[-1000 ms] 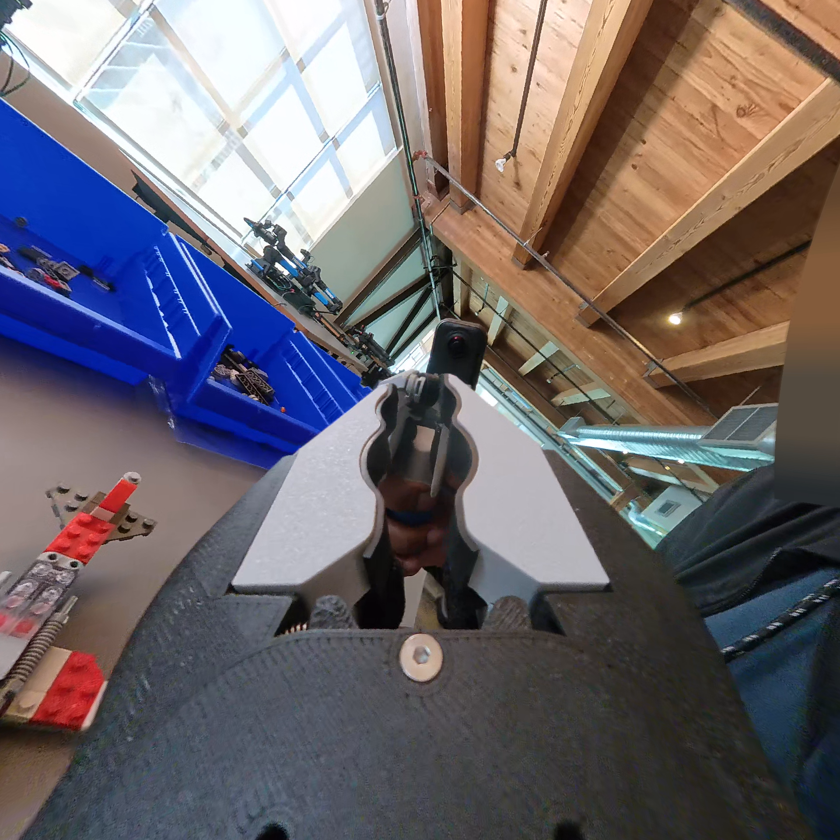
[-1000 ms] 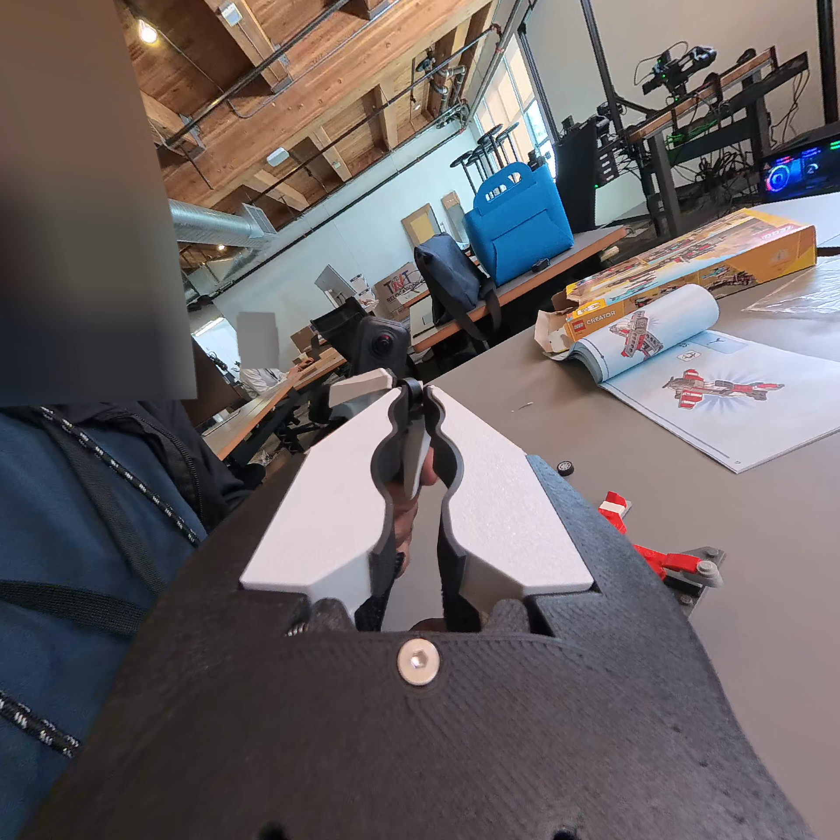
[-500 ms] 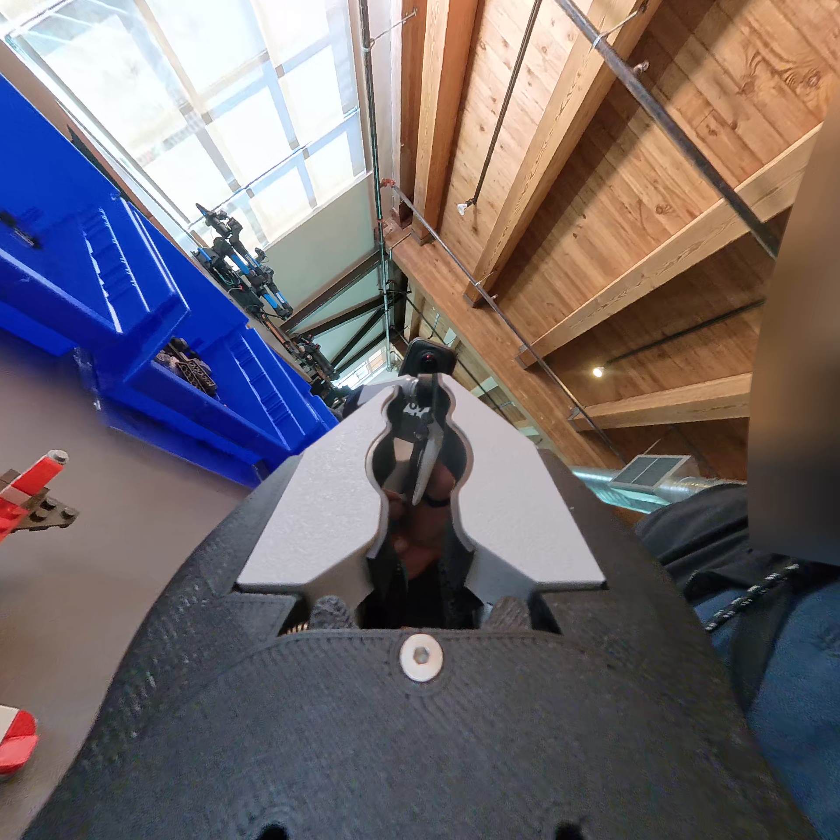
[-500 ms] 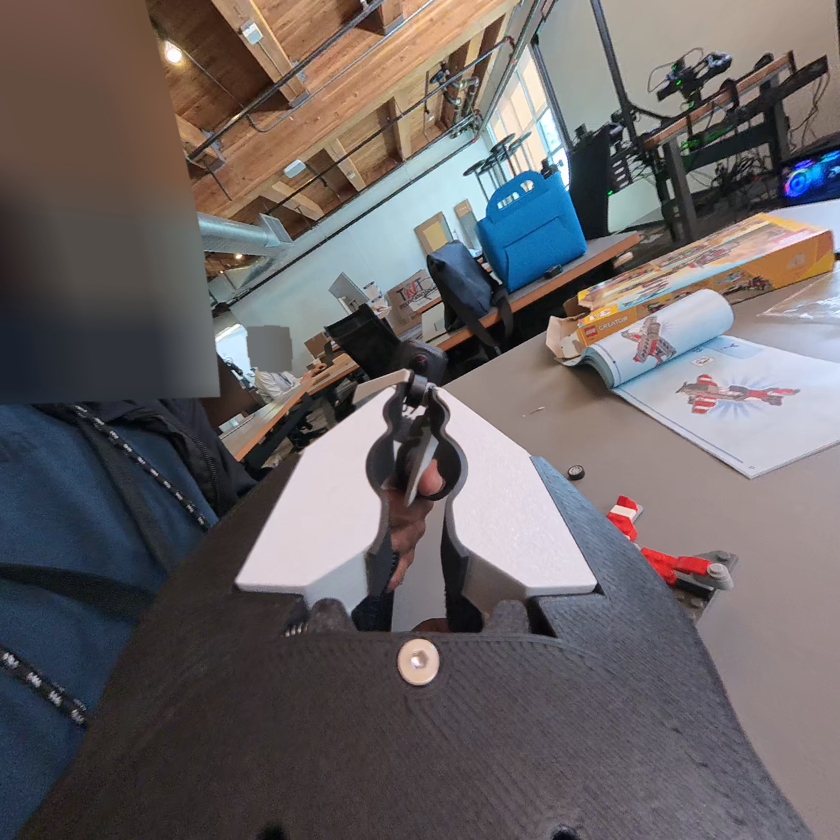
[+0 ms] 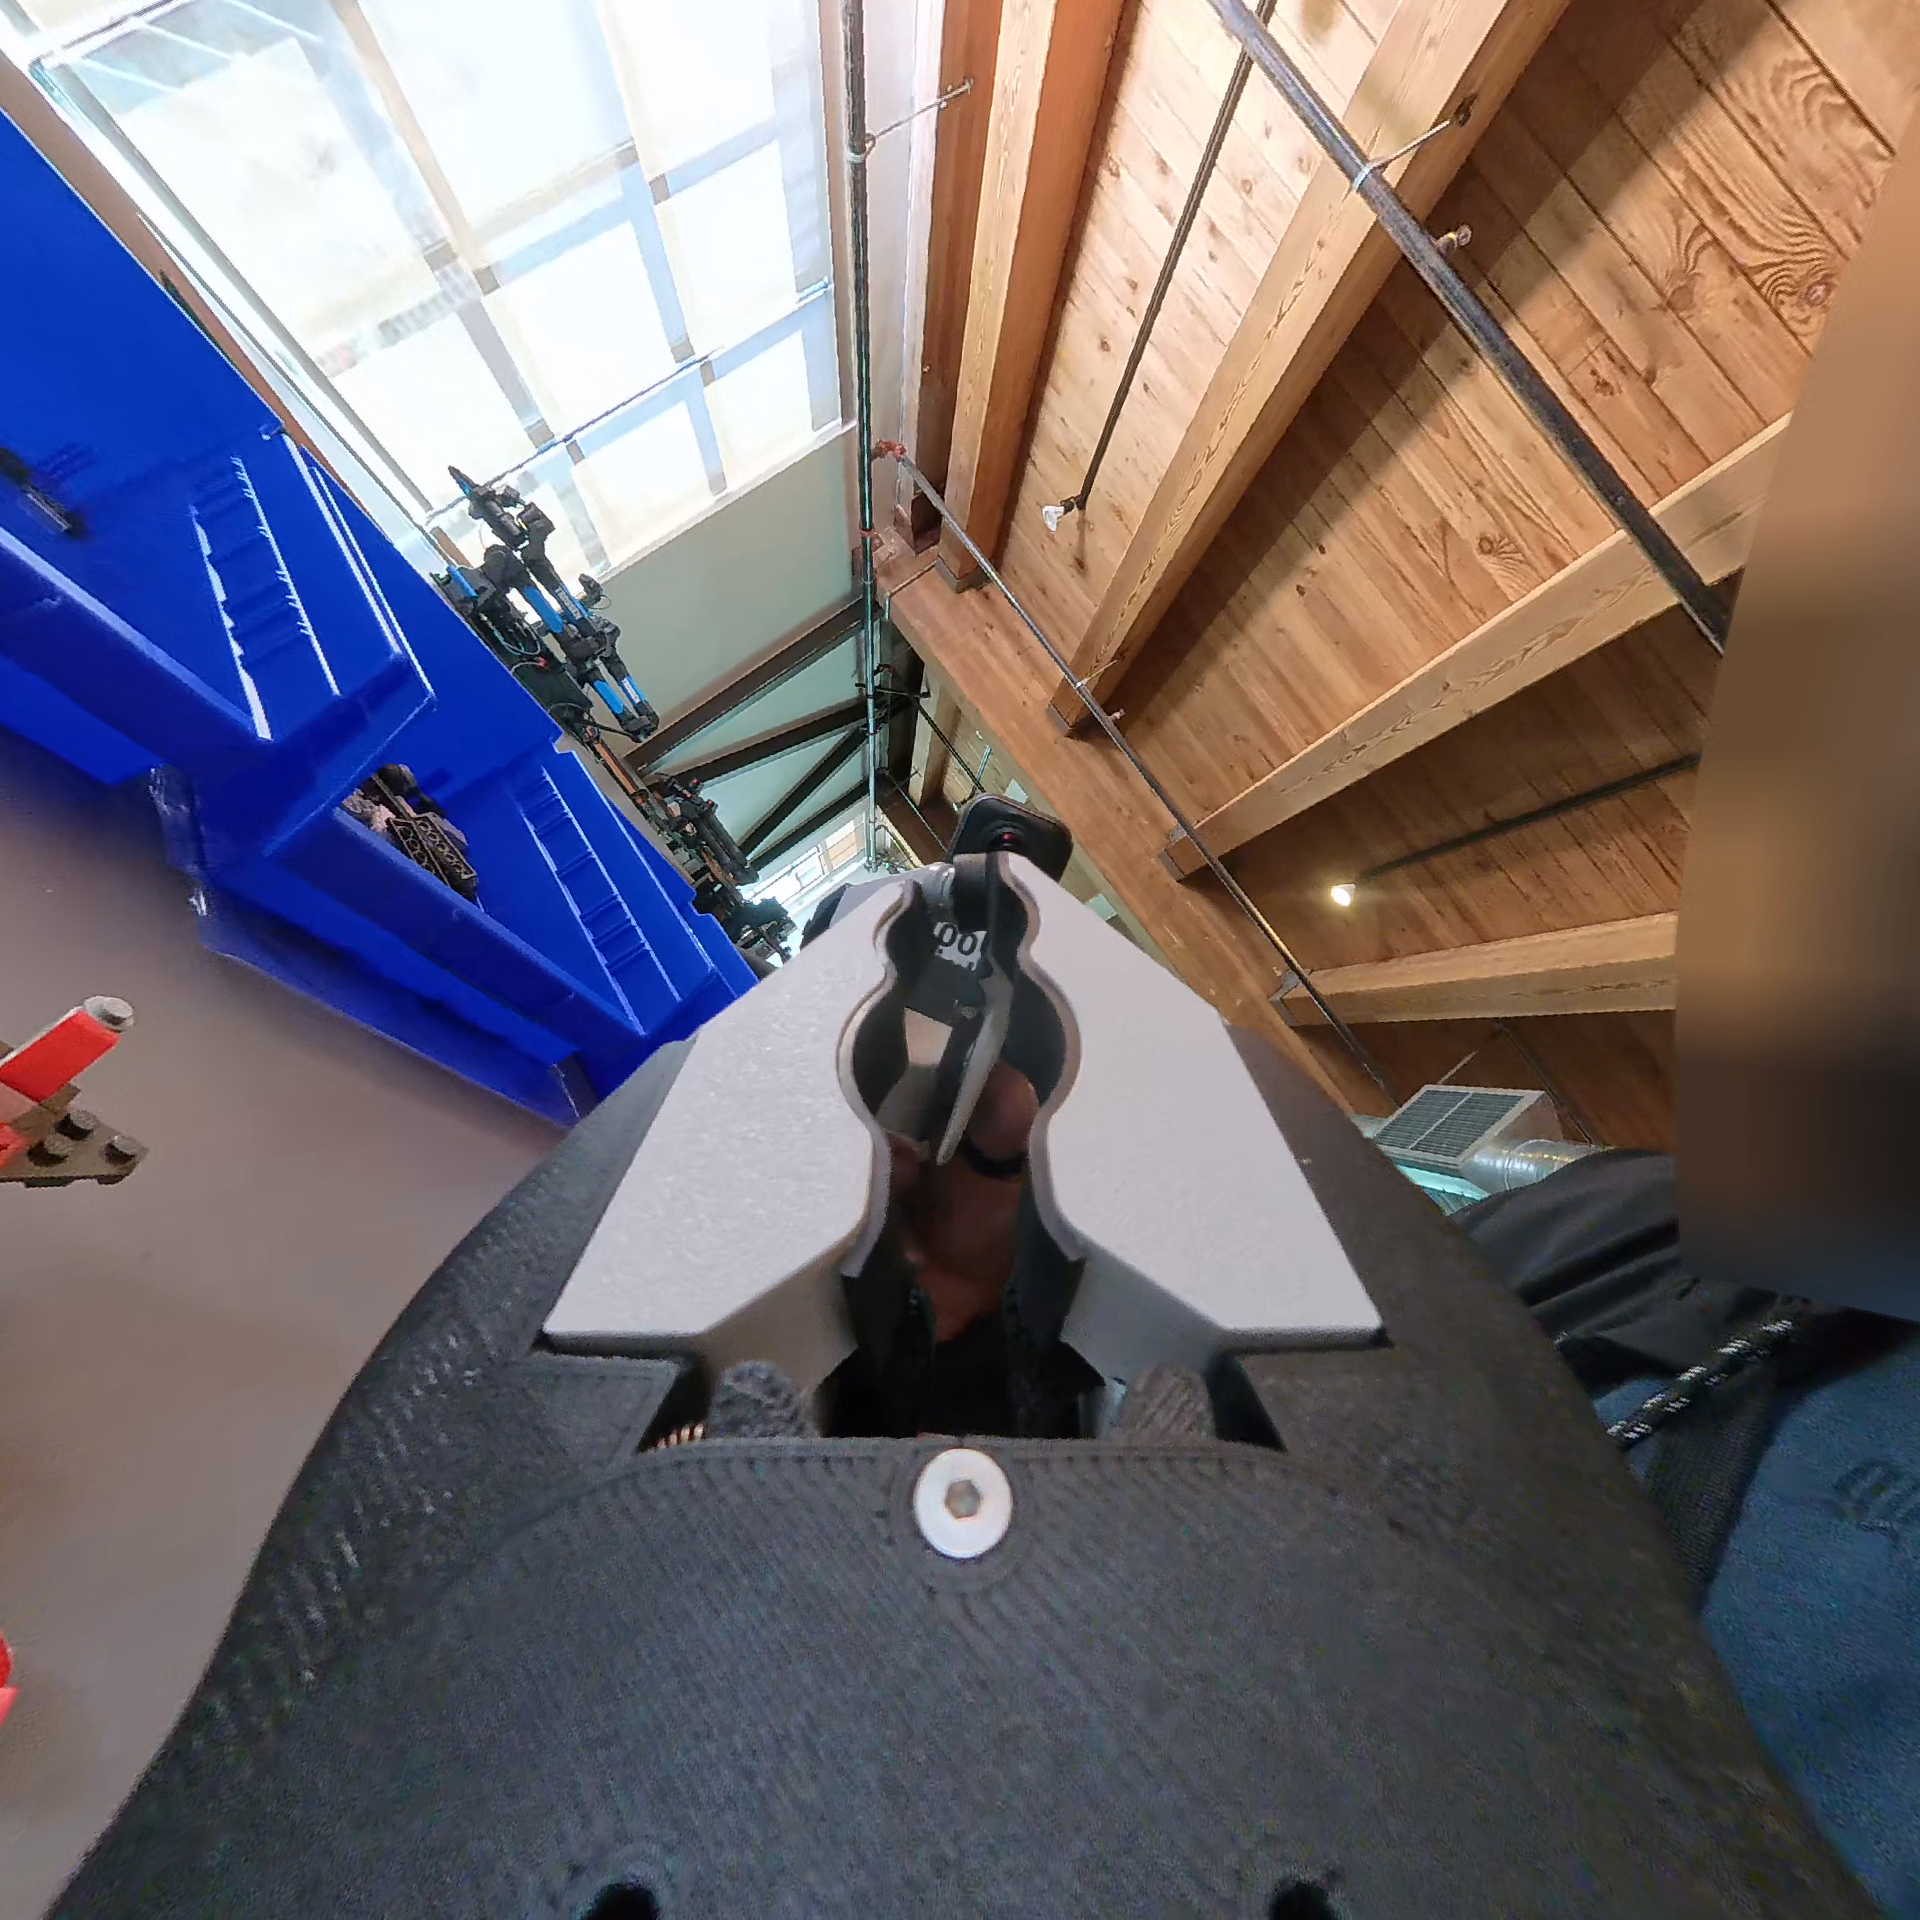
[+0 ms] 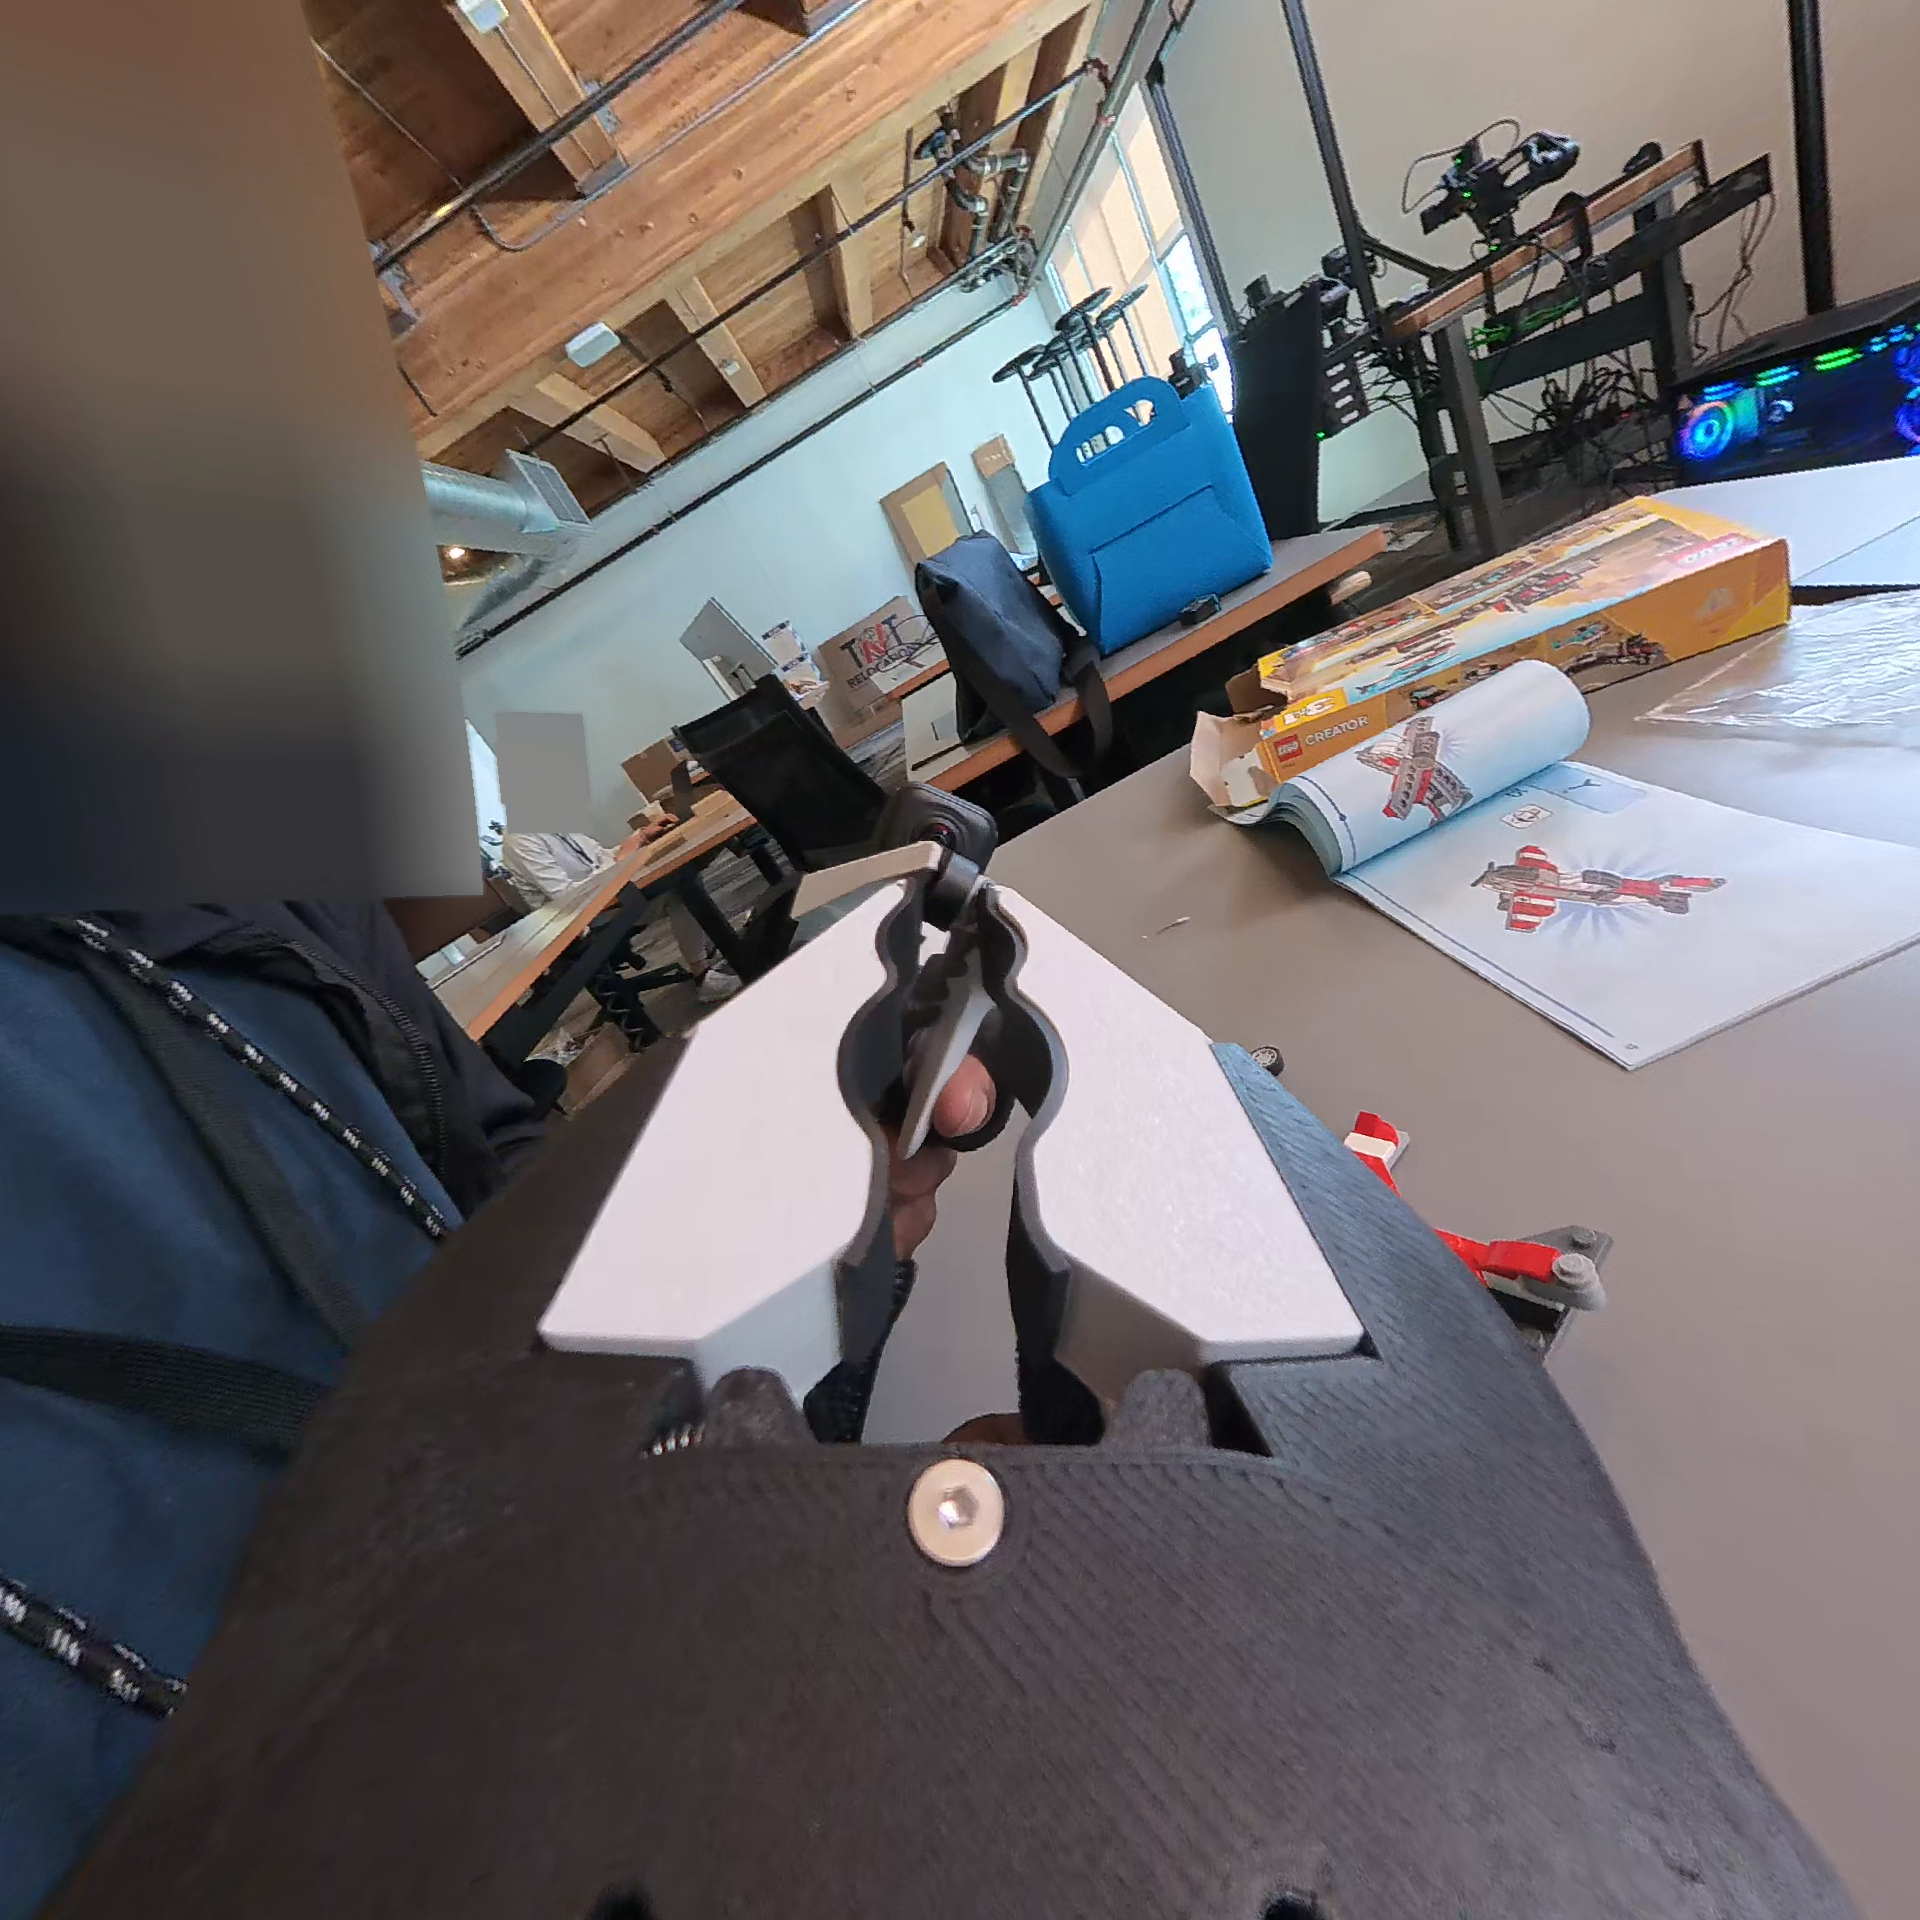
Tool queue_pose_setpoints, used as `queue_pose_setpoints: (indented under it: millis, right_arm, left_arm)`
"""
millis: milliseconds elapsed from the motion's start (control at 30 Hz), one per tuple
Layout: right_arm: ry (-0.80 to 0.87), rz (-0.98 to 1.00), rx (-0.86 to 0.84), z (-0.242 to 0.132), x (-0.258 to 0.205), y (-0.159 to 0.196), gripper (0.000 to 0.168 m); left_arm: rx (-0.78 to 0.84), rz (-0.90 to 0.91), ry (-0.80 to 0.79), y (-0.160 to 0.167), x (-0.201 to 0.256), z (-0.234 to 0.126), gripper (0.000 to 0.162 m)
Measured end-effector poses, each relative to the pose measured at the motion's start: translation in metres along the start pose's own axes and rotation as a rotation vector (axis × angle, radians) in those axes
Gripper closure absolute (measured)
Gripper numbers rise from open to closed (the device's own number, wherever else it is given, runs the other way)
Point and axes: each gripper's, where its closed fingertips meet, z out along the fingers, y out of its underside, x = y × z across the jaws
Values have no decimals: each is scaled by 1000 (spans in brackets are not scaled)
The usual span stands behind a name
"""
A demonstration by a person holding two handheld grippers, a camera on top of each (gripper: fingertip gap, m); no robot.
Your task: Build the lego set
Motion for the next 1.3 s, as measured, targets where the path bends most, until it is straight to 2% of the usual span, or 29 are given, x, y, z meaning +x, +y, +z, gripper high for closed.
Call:
queue_pose_setpoints:
  millis: [600,1033,1300]
  right_arm:
    - [228,55,-1,-11,28,10,155]
    - [240,327,113,-51,60,34,150]
    - [256,431,140,-76,75,43,151]
  left_arm:
    - [67,-166,-134,7,-29,7,153]
    - [18,-182,-322,41,-73,21,152]
    - [4,-189,-358,60,-89,36,152]
